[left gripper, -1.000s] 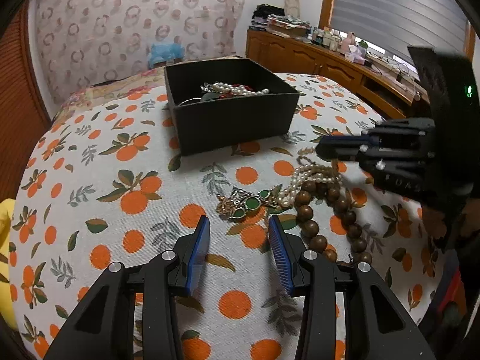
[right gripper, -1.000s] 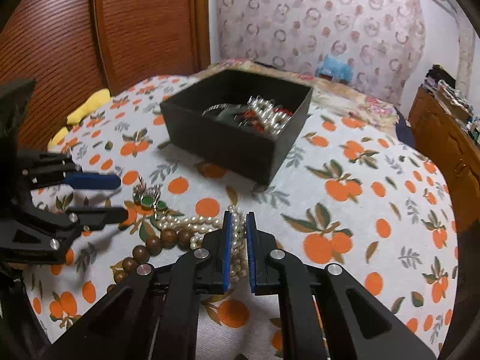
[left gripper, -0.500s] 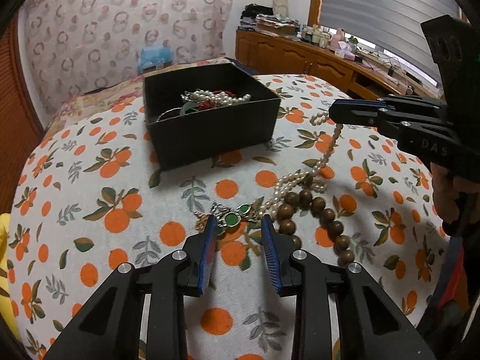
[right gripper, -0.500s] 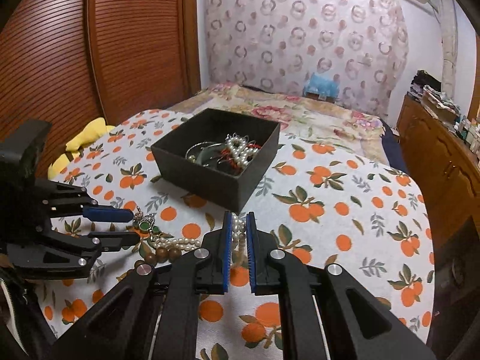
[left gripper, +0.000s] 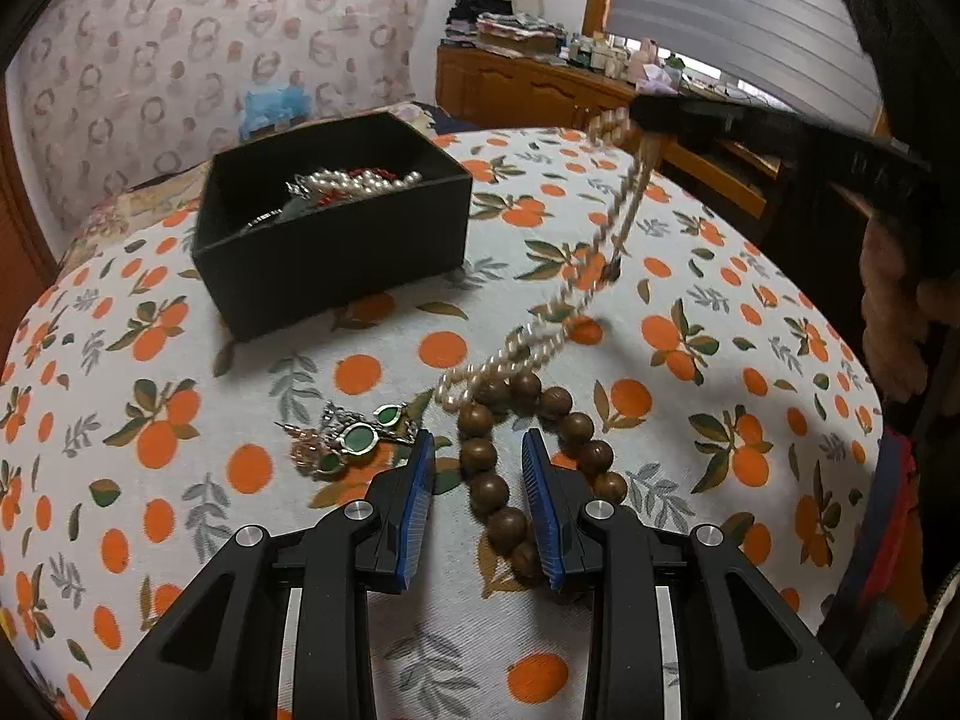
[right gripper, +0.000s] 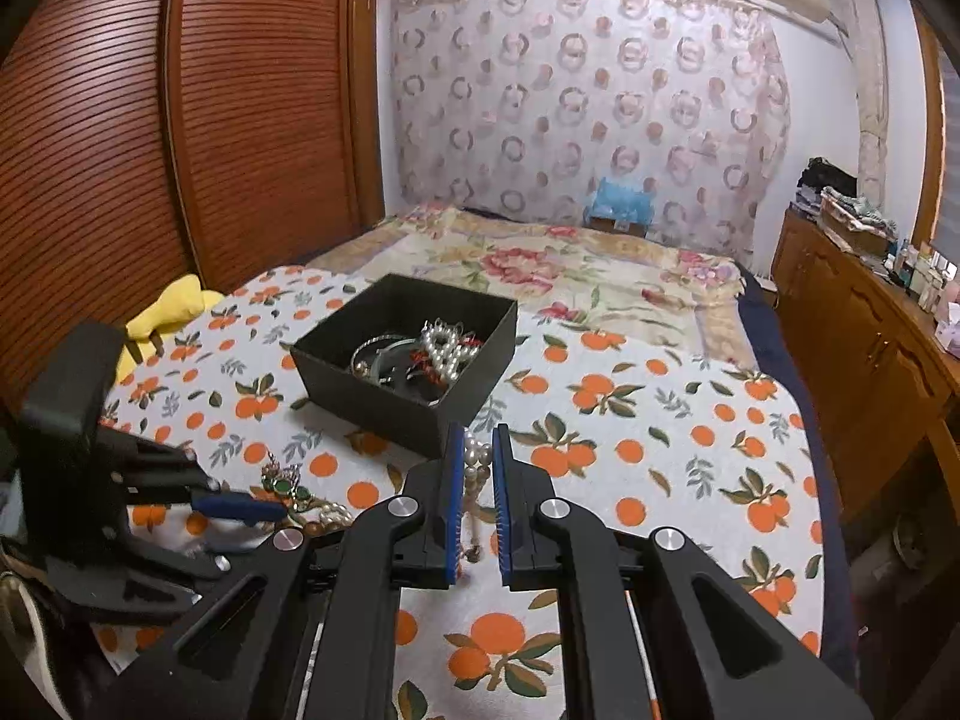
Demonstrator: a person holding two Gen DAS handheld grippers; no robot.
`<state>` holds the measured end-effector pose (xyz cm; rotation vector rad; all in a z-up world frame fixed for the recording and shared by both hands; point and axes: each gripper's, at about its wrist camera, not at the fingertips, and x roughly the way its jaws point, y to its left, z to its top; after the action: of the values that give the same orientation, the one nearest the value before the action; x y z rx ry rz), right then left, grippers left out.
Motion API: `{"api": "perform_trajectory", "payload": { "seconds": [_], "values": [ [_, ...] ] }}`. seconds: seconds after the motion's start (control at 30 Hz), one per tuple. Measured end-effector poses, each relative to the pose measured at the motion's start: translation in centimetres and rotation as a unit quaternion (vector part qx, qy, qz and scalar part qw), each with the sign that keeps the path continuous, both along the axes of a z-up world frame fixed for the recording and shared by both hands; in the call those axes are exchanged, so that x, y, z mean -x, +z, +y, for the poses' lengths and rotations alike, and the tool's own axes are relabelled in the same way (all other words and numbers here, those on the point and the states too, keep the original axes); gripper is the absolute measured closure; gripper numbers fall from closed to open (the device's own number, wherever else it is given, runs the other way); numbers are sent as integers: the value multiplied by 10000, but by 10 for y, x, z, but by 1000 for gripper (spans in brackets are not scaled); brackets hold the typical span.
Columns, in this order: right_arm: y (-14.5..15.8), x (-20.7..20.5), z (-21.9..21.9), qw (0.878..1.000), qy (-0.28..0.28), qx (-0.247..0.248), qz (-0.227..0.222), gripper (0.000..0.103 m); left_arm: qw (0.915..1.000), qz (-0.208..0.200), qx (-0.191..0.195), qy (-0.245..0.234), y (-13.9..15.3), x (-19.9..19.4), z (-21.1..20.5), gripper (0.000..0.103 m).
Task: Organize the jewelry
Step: 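Lift the pearl strand with right tool while left tool lifts the bead bracelet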
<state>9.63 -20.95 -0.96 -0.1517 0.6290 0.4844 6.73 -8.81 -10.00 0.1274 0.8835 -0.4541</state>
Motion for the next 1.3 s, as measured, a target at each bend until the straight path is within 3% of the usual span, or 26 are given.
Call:
{"api": "perform_trajectory", "payload": {
  "seconds": [0.1,0.17,0.33,0.43,0.67,1.3],
  "values": [
    [5,0,-1,10000,-3,-14,-50,93,9998,-96,-168,-3,-3,0,-5,78],
    [8,1,-1,10000,-2,-26,-80,93,9996,-119,-261,13,-3,0,-8,90],
    [18,2,0,9998,29,-57,-177,93,9995,-278,-103,65,8,5,0,91],
    [25,3,1,9996,45,-78,-251,93,9987,-457,137,175,26,7,11,91],
    [51,0,6,9985,92,-133,-528,93,9953,-862,285,343,63,8,25,91],
    [96,-38,28,9967,186,-184,-764,93,9829,-1677,230,721,135,-18,46,91]
  ]
}}
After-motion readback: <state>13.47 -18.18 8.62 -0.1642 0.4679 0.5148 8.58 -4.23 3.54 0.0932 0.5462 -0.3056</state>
